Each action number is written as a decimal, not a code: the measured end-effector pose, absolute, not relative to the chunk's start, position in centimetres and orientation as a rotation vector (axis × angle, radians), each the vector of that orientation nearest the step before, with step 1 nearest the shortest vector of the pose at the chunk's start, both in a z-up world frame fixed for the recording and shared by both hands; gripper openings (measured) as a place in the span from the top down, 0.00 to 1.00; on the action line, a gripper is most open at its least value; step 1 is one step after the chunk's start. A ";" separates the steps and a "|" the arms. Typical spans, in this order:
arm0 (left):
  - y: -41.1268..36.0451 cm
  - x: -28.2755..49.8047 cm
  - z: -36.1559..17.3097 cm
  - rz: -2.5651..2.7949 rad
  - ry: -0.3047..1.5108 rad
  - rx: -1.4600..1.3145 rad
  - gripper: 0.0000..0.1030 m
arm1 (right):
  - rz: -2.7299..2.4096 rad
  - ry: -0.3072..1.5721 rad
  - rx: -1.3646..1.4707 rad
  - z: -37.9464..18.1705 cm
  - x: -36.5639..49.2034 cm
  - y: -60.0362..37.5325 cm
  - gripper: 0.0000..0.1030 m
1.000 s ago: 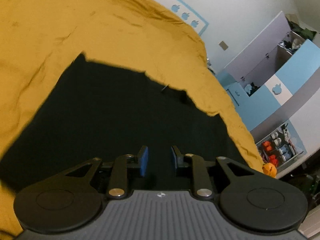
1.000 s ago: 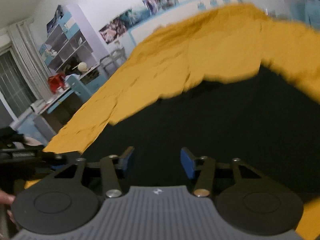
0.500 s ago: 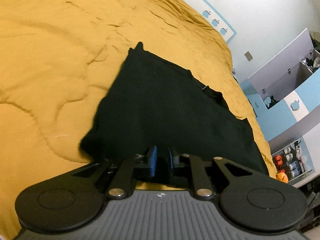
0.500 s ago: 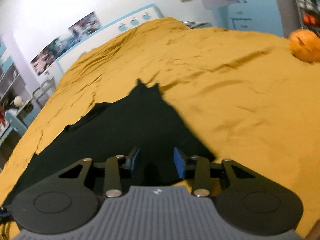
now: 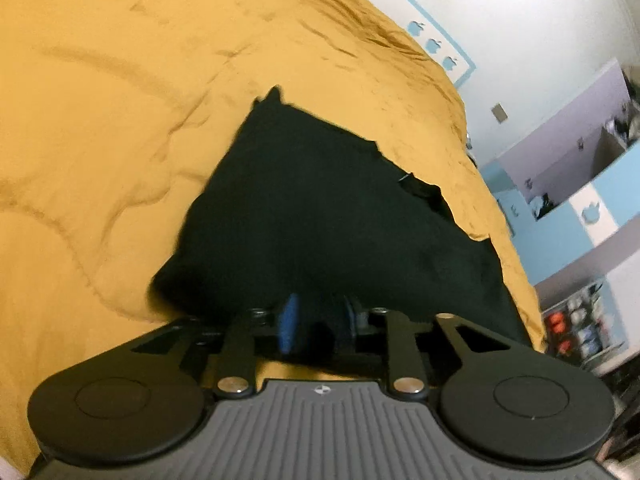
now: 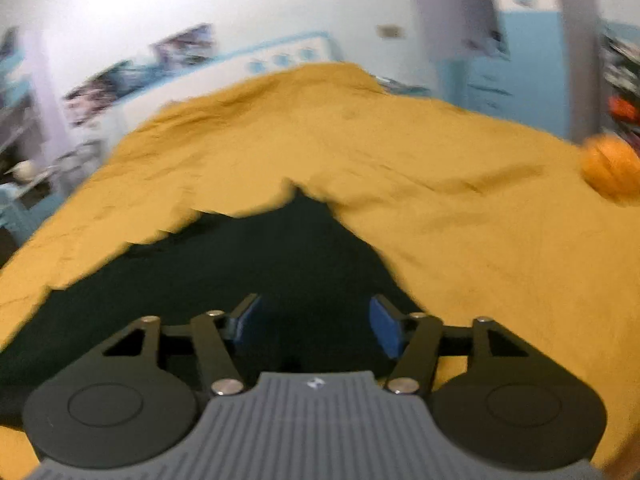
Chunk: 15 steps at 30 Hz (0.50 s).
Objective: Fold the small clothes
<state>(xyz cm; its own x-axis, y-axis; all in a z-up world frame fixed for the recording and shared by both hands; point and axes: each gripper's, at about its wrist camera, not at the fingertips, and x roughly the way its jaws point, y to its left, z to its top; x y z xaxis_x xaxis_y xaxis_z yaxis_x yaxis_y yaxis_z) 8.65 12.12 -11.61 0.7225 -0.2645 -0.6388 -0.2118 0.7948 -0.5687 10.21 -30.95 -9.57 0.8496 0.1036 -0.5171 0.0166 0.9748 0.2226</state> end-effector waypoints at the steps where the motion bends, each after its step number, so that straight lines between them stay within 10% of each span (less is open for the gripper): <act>1: 11.6 9.0 -11.1 -0.030 0.784 -0.636 0.67 | 0.098 0.542 0.217 -8.4 11.0 -29.6 0.44; 15: 10.1 11.3 -12.1 -0.031 0.869 -0.531 0.54 | 0.333 0.771 0.280 -11.1 33.5 -12.0 0.39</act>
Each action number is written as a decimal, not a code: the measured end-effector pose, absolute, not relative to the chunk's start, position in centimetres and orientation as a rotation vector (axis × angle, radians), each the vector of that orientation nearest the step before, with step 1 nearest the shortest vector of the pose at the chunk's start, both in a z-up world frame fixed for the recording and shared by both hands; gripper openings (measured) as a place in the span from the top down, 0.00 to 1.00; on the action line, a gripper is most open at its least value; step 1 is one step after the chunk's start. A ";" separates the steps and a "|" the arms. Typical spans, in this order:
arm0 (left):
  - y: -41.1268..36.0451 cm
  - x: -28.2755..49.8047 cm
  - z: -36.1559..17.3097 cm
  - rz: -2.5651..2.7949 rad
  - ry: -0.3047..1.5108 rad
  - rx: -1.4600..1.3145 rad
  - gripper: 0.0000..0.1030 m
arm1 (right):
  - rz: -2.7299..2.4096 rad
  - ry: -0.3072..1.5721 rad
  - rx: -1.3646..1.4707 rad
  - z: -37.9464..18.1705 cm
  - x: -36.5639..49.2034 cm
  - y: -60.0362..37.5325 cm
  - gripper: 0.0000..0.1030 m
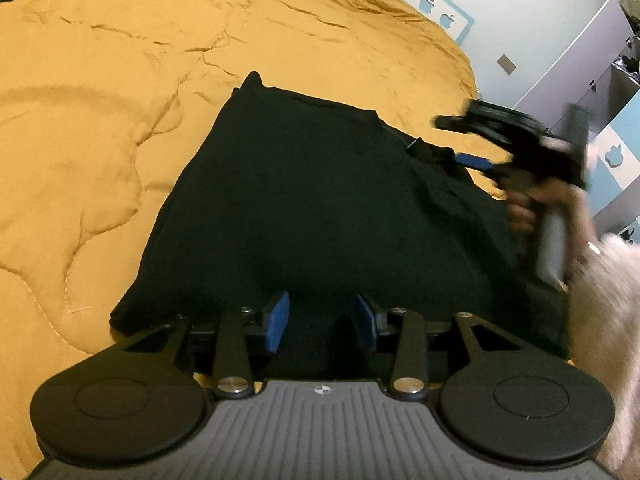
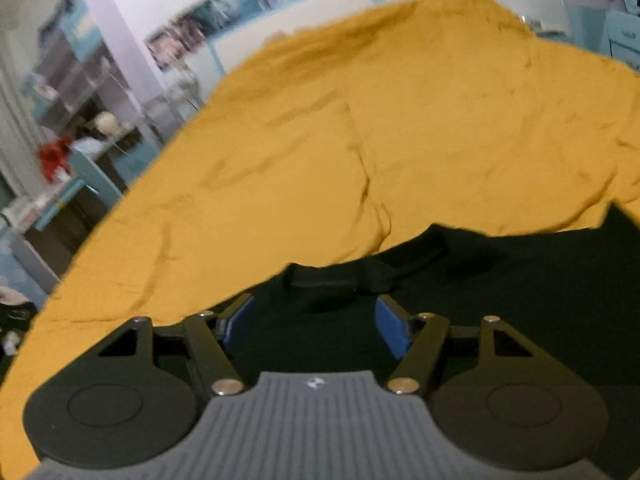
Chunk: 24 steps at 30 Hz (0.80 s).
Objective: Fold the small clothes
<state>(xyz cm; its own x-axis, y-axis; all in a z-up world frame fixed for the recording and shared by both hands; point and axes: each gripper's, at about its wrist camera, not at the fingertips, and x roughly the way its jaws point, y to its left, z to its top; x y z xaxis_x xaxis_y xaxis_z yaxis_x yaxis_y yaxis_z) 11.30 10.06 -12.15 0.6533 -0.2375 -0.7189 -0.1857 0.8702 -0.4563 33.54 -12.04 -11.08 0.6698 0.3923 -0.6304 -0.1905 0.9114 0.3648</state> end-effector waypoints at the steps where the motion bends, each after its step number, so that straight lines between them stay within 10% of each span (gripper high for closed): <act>1: 10.1 11.3 -12.2 -0.032 0.871 -0.536 0.54 | 0.315 0.787 0.275 -11.8 34.8 -11.4 0.39; 24: 9.3 12.6 -12.4 -0.041 0.883 -0.474 0.36 | 0.261 0.860 0.102 -16.7 35.5 -9.1 0.35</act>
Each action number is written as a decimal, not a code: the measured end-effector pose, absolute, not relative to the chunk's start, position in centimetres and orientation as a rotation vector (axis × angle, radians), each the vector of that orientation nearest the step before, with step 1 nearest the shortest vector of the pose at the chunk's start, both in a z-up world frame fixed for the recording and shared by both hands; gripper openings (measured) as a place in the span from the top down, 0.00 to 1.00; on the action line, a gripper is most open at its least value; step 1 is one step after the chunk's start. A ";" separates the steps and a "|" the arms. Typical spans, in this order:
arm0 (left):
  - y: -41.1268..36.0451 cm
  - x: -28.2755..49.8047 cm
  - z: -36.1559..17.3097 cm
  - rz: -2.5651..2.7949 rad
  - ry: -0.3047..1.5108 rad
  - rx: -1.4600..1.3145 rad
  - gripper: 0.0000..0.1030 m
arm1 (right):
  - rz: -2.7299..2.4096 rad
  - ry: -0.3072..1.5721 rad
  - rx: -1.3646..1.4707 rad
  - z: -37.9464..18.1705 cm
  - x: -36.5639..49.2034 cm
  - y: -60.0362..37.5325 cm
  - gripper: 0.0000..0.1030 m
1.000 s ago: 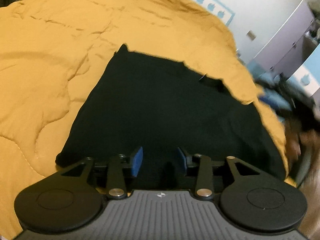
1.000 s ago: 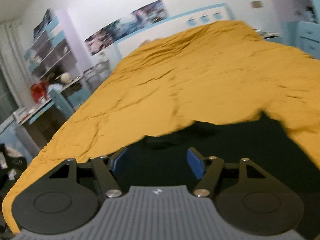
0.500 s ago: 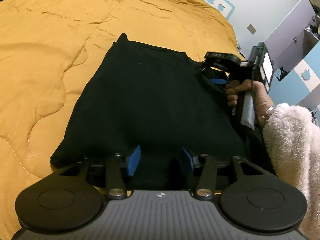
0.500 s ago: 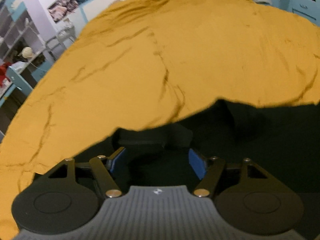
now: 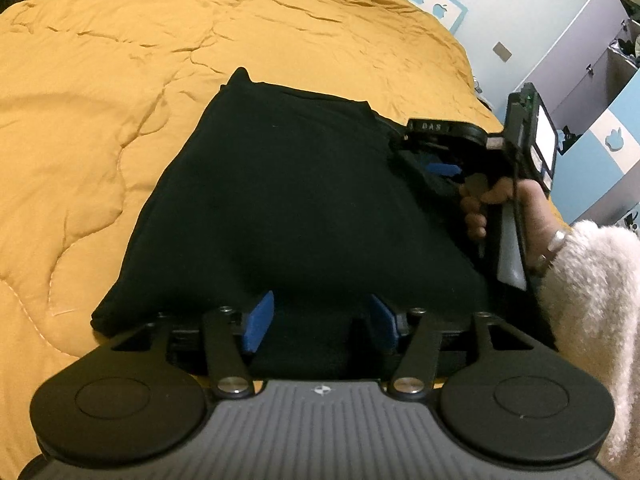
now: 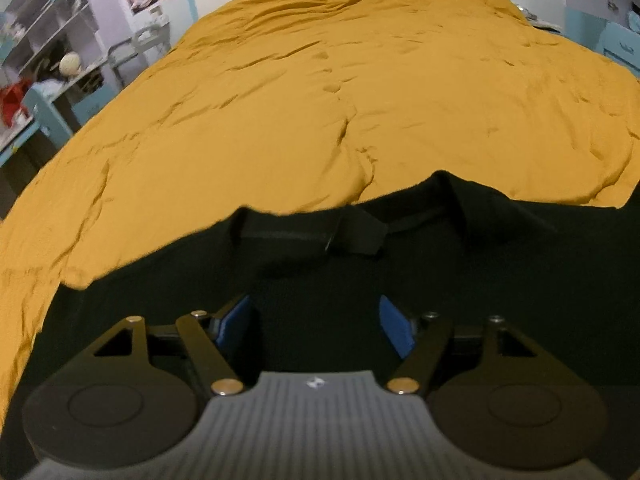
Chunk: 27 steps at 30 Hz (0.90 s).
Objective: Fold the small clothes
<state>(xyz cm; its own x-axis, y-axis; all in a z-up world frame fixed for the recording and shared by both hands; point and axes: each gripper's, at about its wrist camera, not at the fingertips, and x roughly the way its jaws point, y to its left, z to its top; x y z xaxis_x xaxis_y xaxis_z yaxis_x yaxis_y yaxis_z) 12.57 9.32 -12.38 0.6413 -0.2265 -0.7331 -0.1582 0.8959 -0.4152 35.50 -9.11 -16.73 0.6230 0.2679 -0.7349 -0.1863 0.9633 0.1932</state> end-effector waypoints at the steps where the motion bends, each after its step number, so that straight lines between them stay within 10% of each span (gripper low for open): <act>1: 9.3 12.6 -12.4 -0.042 0.883 -0.471 0.36 | 0.267 0.861 0.083 -16.6 35.1 -9.1 0.35; 27: 7.9 12.3 -12.6 -0.038 0.867 -0.396 0.29 | 0.374 1.059 0.105 -12.0 12.3 -14.3 0.34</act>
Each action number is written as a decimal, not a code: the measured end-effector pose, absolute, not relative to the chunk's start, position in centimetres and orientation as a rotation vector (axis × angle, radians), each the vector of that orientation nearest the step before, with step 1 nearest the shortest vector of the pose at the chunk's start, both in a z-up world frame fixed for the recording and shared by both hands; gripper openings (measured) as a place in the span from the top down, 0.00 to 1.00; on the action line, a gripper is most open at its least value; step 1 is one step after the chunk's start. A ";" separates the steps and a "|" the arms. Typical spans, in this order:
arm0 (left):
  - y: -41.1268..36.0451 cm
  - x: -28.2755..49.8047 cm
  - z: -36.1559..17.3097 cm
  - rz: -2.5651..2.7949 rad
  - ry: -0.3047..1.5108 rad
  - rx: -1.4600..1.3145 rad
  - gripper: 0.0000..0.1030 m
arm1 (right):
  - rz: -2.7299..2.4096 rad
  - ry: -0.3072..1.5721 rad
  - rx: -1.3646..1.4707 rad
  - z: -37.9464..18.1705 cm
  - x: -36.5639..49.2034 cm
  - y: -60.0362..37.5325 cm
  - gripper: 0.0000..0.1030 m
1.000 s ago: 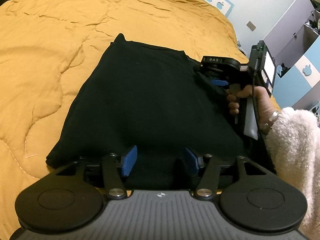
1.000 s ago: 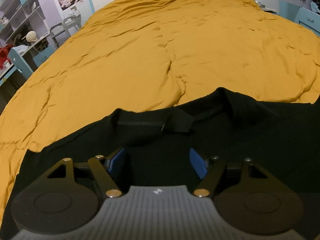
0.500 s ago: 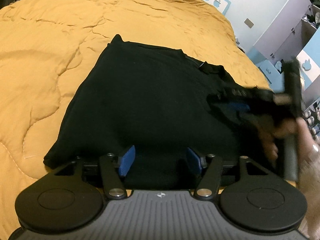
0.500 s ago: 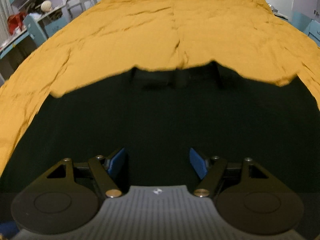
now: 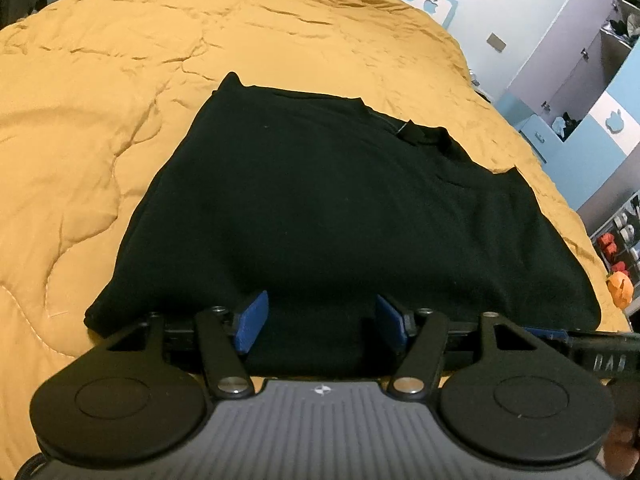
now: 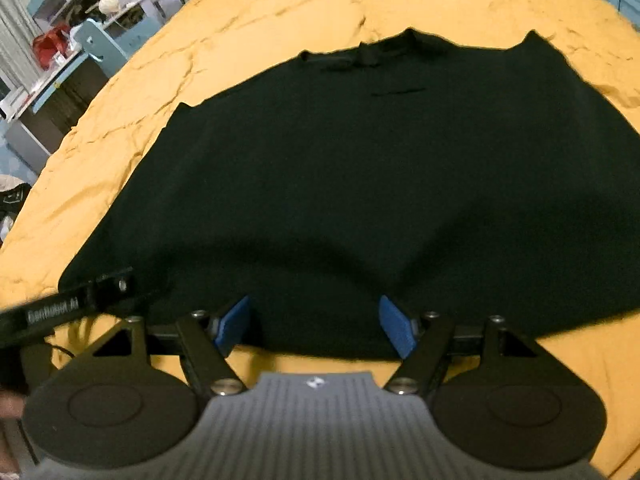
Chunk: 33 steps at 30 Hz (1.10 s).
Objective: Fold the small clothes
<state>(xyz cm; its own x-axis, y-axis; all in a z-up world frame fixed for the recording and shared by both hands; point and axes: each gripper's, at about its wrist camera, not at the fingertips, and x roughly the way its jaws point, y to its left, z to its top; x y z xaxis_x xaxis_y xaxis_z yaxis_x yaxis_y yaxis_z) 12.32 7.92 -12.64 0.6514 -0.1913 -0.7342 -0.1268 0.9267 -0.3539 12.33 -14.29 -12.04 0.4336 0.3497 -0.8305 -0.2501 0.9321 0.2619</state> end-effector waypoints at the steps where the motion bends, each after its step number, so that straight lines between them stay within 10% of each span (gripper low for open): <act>1: 7.8 12.3 -12.7 -0.040 0.864 -0.386 0.28 | 0.386 1.039 0.080 -12.3 11.8 -14.1 0.33; 22: 14.4 9.2 -7.7 -0.124 0.861 -0.394 0.25 | 0.383 0.836 -0.005 -12.7 8.4 -11.9 0.23; 33: 22.5 9.1 -8.8 -0.072 0.851 -0.625 0.27 | 0.557 0.535 -0.573 -13.9 2.6 2.6 0.28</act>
